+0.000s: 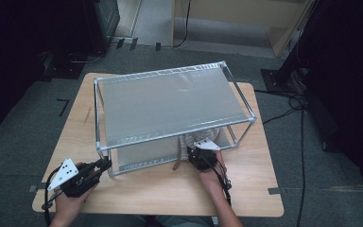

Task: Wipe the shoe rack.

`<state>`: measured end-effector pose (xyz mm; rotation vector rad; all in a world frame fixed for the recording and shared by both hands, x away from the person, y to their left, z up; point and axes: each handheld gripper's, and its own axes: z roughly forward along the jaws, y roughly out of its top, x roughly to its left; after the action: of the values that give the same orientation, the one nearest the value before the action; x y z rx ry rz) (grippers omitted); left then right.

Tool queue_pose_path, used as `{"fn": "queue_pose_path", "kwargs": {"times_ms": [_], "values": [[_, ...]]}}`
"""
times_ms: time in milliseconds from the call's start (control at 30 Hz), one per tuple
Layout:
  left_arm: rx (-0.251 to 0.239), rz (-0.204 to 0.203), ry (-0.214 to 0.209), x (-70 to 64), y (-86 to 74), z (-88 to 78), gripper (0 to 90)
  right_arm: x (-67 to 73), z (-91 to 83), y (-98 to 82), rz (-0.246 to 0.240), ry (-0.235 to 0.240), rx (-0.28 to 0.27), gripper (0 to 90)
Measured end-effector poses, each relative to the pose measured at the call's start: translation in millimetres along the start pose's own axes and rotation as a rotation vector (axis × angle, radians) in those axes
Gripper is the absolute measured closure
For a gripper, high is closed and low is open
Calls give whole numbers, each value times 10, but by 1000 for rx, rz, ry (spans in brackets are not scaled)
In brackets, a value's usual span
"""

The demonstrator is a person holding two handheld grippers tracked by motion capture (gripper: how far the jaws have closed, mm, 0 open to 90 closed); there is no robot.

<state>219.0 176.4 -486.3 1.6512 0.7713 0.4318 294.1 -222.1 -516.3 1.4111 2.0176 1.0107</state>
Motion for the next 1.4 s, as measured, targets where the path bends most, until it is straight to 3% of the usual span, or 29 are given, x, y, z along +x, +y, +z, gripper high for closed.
{"fn": "queue_pose_path", "kwargs": {"times_ms": [367, 567, 733, 800, 867, 933, 1033, 1133, 1200, 1400], "values": [[32, 75, -129, -364, 8, 143, 785, 80, 59, 21, -27, -1, 18, 716], [34, 85, -147, -499, 8, 202, 787, 276, 107, 44, -59, 42, 14, 716], [33, 85, -156, -545, 1, 236, 787, 526, 103, 38, -103, 142, 17, 713], [31, 88, -160, -560, -1, 250, 786, 659, 86, 28, -127, 192, 23, 712], [32, 91, -158, -570, -1, 256, 787, 833, 67, 16, -133, 272, 30, 711], [32, 95, -158, -574, -1, 261, 787, 952, 43, 4, -182, 320, 31, 710], [34, 110, -150, -584, 4, 265, 792, 1067, 3, -9, -236, 335, 29, 710], [38, 110, -148, -595, 7, 276, 796, 990, -12, -4, -228, 341, 27, 707], [36, 108, -147, -595, 6, 284, 796, 879, -24, -4, -219, 315, 25, 706], [36, 111, -152, -586, 4, 284, 795, 400, -83, -7, -141, 218, 28, 706]]}}
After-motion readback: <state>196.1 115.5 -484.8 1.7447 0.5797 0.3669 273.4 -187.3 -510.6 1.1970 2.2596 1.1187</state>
